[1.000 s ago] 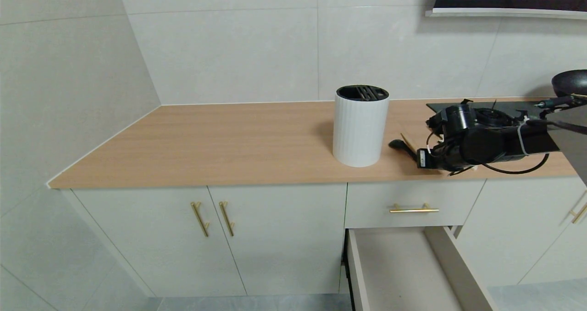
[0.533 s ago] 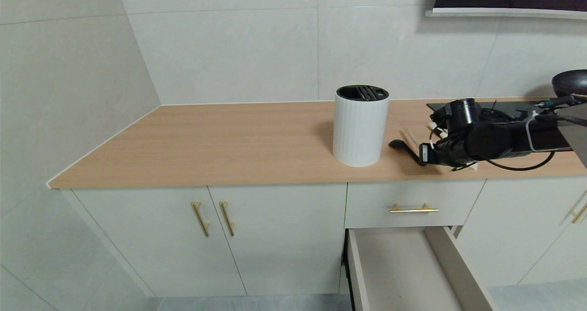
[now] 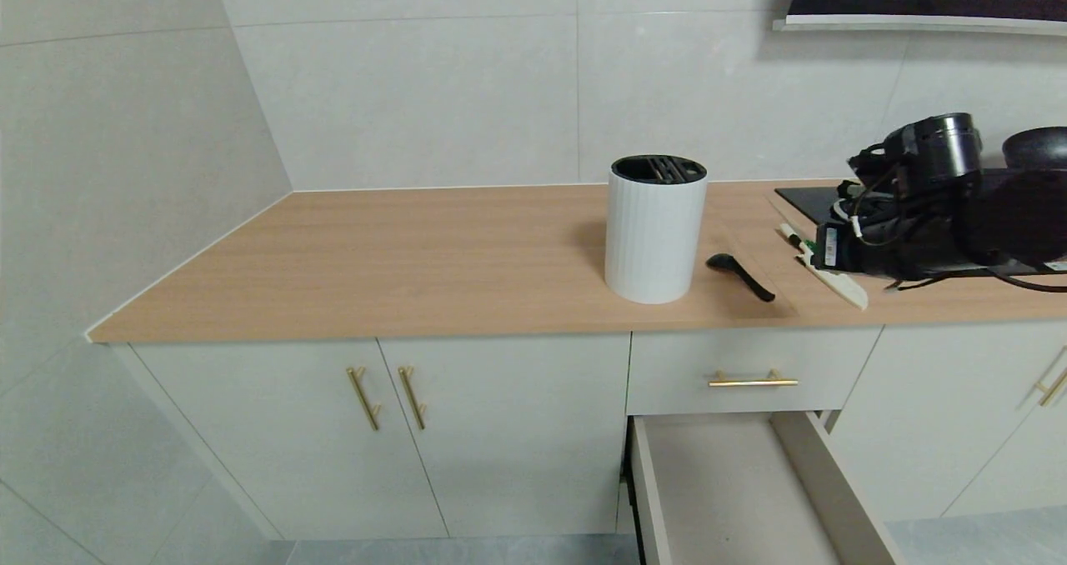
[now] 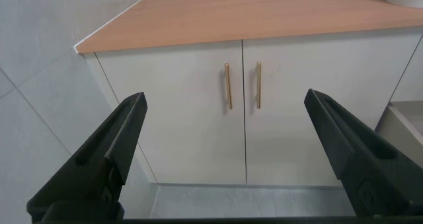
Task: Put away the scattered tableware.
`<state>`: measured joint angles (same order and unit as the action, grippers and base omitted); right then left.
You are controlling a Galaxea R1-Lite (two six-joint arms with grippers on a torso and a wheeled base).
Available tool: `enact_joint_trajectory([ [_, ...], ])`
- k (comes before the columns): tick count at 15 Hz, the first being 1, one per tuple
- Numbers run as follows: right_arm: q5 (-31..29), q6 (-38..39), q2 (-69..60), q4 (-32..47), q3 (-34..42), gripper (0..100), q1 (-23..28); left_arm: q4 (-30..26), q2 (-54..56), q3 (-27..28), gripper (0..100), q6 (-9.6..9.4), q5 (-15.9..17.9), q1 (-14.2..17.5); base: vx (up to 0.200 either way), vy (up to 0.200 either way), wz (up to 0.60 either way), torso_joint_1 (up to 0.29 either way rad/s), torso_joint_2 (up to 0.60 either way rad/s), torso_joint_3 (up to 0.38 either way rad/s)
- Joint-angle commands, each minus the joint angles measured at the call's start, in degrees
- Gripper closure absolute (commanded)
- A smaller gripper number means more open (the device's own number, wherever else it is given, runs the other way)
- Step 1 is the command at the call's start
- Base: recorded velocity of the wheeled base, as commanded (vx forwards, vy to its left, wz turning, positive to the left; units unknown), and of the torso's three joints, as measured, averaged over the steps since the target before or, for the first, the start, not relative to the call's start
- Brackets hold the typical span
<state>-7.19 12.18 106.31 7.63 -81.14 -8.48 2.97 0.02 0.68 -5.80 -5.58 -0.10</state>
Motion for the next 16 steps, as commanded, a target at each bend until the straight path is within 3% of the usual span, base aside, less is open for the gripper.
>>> enact_joint_trajectory([
  [1,1.2,0.0,-17.0,2.0,12.3,100,-2.2,0.0,0.0,0.0,0,0.09,0.0,0.0,0.0,0.0,0.0,0.0,0.0,0.0],
  [3,1.2,-1.2,-23.5,1.8,20.4,100,-2.9,0.0,0.0,0.0,0,0.09,0.0,0.0,0.0,0.0,0.0,0.0,0.0,0.0],
  [8,1.3,-1.9,-35.2,1.6,31.5,100,-7.0,0.0,0.0,0.0,0,0.0,0.0,0.0,0.0,0.0,0.0,0.0,0.0,0.0],
  [13,0.6,-4.3,-30.6,-3.5,37.1,100,-9.9,0.0,0.0,0.0,0,0.0,0.0,0.0,0.0,0.0,0.0,-0.01,0.03,0.018],
  [16,0.6,-5.3,-30.3,-4.9,38.3,100,-10.0,0.0,0.0,0.0,0,0.0,0.0,0.0,0.0,0.0,0.0,-0.15,0.39,0.23],
])
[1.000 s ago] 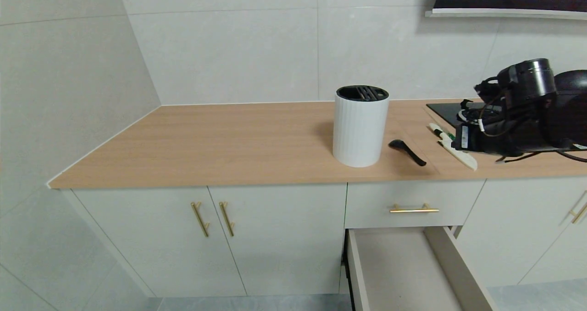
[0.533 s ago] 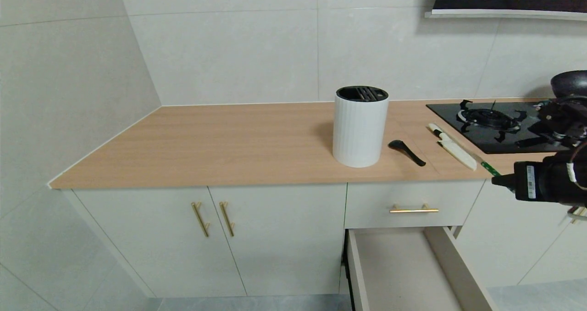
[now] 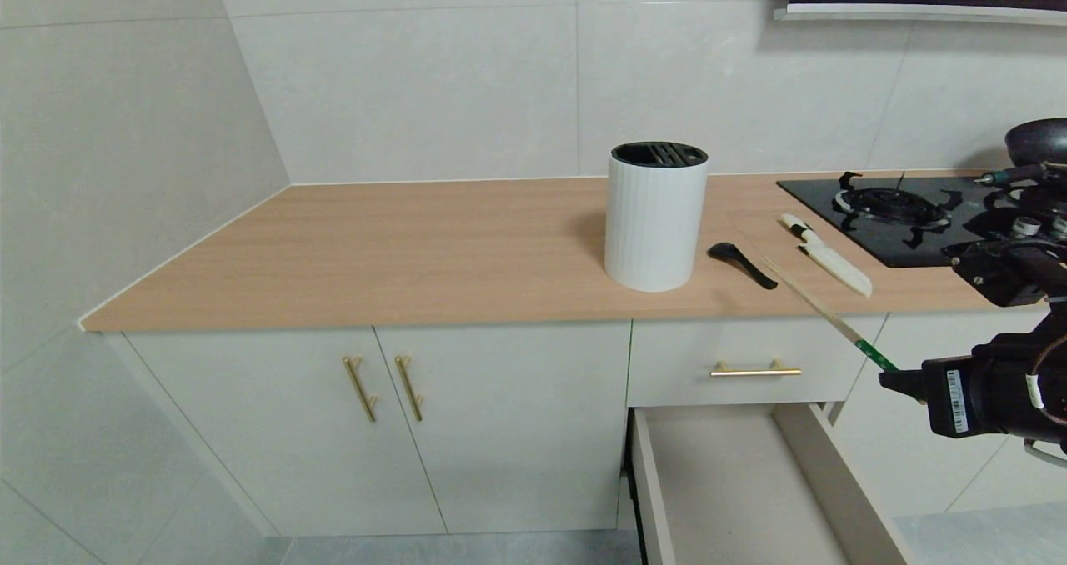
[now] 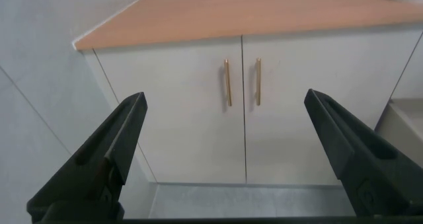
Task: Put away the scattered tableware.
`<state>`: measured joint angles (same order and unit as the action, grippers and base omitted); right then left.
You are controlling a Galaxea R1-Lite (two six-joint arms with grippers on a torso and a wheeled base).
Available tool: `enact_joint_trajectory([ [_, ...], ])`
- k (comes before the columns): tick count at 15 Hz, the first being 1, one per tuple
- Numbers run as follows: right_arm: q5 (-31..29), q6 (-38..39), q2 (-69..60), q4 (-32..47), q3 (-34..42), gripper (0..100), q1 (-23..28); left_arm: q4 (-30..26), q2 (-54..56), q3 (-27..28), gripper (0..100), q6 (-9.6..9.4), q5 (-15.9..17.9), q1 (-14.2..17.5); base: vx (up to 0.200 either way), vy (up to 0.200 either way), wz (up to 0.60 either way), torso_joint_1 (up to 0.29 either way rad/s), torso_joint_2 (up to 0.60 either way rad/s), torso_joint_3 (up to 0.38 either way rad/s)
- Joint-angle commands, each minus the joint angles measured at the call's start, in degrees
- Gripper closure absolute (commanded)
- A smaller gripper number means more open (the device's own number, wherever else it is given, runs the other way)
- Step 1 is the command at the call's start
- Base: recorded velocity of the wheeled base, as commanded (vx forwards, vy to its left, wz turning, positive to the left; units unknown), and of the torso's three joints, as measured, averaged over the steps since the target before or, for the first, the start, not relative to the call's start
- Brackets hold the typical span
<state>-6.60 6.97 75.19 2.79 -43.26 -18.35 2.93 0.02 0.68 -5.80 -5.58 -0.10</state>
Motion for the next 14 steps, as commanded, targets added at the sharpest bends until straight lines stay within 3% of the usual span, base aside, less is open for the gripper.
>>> enact_joint_trajectory([
  [1,0.0,-0.2,1.4,-0.2,1.0,100,-0.1,0.1,0.0,0.0,0,0.0,0.0,0.0,0.0,0.0,0.0,-0.183,0.47,0.281],
  [11,-0.2,-0.2,6.8,-0.4,2.4,100,-2.1,0.1,0.0,0.0,0,0.0,0.0,0.0,0.0,0.0,0.0,-0.164,0.48,0.317],
  [14,-1.6,-0.2,9.5,-5.2,4.4,100,-2.1,0.1,0.0,0.0,0,0.0,0.0,0.0,0.0,0.0,0.0,-0.118,0.46,0.344],
])
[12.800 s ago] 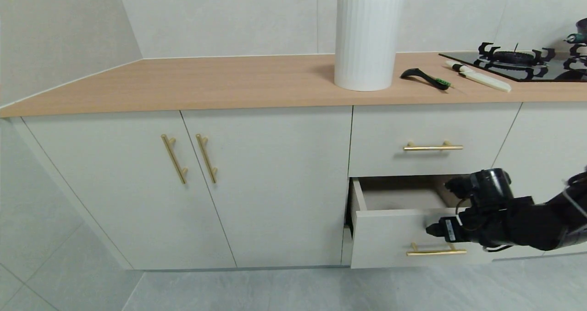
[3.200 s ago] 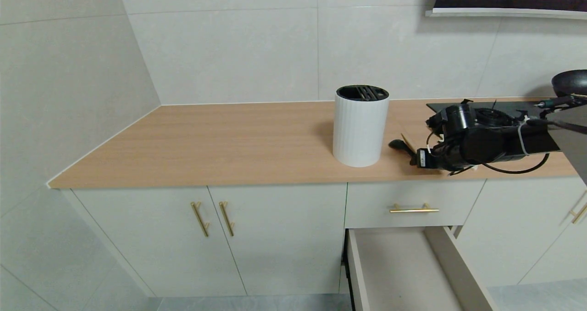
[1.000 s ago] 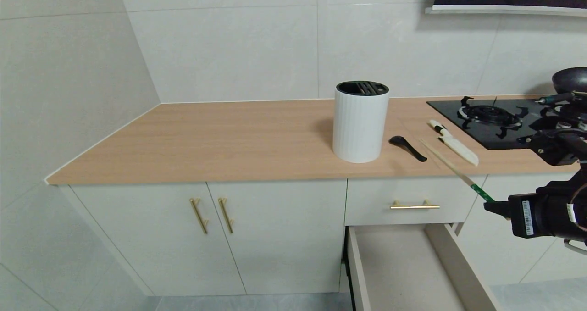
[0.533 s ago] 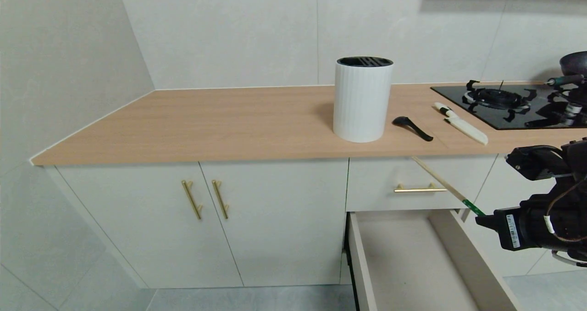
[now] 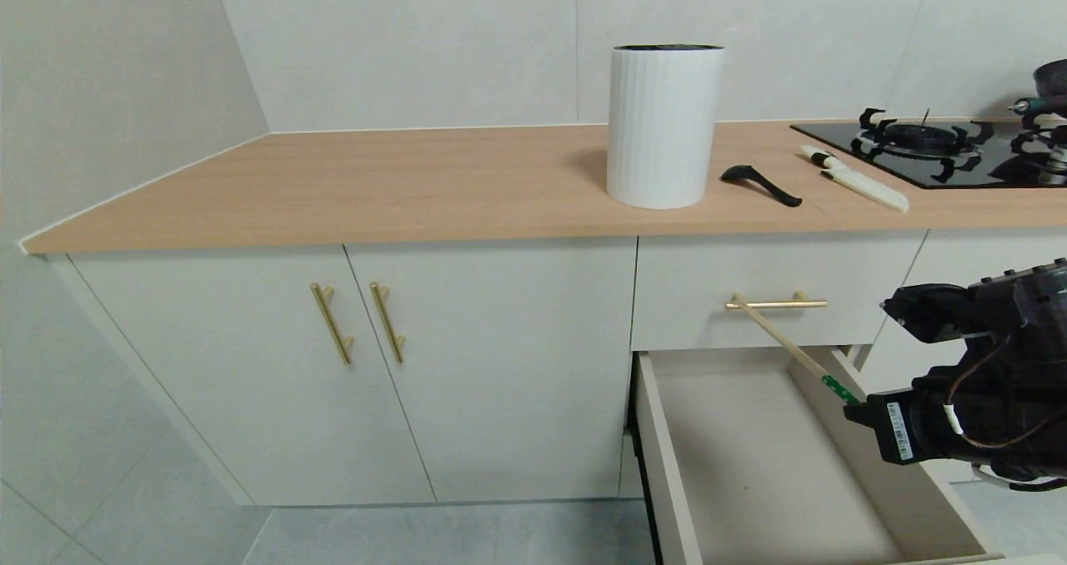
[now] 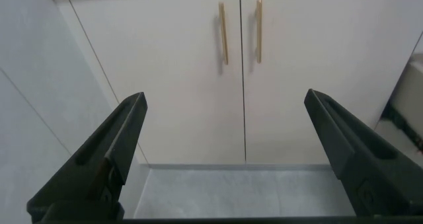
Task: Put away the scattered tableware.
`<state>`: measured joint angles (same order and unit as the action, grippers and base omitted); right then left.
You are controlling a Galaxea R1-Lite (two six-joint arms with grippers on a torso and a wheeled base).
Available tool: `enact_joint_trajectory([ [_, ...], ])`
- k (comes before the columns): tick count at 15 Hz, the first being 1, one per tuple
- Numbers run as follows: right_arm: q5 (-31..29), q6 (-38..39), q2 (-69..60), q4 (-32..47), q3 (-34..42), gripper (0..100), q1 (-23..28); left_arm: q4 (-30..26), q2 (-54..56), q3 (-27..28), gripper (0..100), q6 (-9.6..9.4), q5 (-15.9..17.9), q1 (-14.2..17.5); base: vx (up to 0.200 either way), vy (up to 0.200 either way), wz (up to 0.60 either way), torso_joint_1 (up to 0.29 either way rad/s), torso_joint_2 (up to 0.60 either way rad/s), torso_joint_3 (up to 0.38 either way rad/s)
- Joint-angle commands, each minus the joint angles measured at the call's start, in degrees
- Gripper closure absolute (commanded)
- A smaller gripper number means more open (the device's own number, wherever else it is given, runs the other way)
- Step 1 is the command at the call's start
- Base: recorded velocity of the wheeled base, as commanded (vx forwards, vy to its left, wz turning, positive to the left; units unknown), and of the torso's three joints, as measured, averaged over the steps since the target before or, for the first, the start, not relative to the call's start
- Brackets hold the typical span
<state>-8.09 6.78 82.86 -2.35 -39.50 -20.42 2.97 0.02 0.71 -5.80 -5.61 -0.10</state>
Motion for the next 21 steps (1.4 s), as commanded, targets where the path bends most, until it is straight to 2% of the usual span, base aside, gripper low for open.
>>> enact_joint_trajectory([
  [1,-0.6,0.0,2.9,-1.8,1.4,100,-0.1,0.0,0.0,0.0,0,0.0,0.0,0.0,0.0,0.0,0.0,-0.09,0.45,0.359],
  [6,-0.7,0.0,6.2,-2.3,1.6,100,-1.3,0.0,0.0,0.0,0,0.0,0.0,0.0,0.0,0.0,0.0,-0.047,0.39,0.337],
  [12,-0.7,0.0,13.6,-4.9,1.6,100,-2.2,0.0,0.0,0.0,0,0.0,0.0,0.0,0.0,0.0,0.0,-0.001,0.04,0.039],
  [14,-1.2,0.1,20.5,-9.2,1.4,100,-2.4,0.0,0.0,0.0,0,0.0,0.0,0.0,0.0,0.0,0.0,0.0,0.0,0.0],
  [16,-3.4,0.7,27.0,-14.7,-1.5,100,-2.4,0.0,0.0,0.0,0,0.0,0.0,0.0,0.0,0.0,0.0,0.0,0.0,0.0],
  [19,-4.4,1.1,35.8,-14.6,-8.4,100,-2.3,0.0,0.0,0.0,0,0.0,0.0,0.0,0.0,0.0,0.0,0.0,0.0,0.0],
  [21,-4.8,2.9,40.0,-14.7,-10.2,100,-2.3,0.0,0.0,0.0,0,0.0,0.0,0.0,0.0,0.0,0.0,0.0,0.0,0.0],
])
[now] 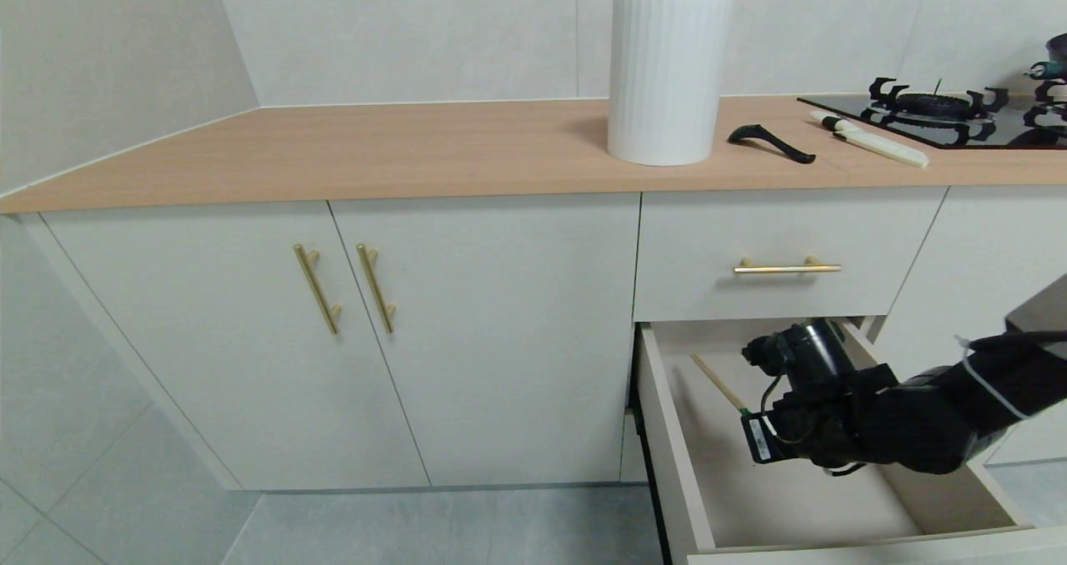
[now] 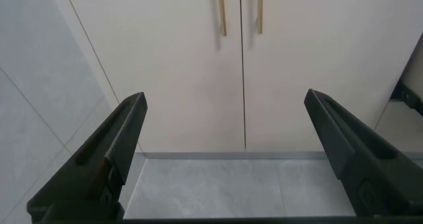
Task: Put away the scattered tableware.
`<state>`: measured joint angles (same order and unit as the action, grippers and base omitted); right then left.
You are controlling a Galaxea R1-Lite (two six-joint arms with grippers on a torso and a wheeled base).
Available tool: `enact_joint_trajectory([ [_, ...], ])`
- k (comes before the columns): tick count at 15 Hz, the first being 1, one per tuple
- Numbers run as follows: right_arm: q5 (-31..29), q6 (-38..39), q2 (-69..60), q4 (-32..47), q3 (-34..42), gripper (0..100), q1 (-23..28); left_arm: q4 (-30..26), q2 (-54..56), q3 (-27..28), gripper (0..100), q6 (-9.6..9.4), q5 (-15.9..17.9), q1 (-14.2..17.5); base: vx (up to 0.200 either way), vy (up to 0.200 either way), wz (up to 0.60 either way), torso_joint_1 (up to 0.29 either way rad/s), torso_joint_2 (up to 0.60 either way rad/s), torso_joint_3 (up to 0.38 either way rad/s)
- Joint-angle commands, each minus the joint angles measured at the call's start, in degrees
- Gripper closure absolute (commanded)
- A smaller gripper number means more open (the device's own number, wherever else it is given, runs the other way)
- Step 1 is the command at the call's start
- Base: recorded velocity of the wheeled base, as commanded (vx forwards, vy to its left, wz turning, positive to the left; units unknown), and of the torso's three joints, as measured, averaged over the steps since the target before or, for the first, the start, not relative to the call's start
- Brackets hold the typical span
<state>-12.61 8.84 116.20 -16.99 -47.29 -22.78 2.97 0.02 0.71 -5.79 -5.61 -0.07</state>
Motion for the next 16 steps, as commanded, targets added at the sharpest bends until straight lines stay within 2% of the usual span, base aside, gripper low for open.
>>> enact_joint_trajectory([
  [1,-0.3,1.8,8.8,-0.4,-2.6,100,-0.1,0.0,0.0,0.0,0,-0.01,0.0,0.0,0.0,0.0,0.0,0.0,0.0,0.0],
  [6,-0.7,3.8,17.8,-6.3,-4.0,100,-0.2,0.0,0.0,0.0,0,-0.01,0.0,0.0,0.0,0.0,0.0,0.0,0.0,0.0],
  [16,-1.7,5.0,19.6,-6.8,-5.1,100,-0.2,0.0,0.0,0.0,0,-0.01,0.0,0.0,0.0,0.0,0.0,0.0,0.0,0.0],
])
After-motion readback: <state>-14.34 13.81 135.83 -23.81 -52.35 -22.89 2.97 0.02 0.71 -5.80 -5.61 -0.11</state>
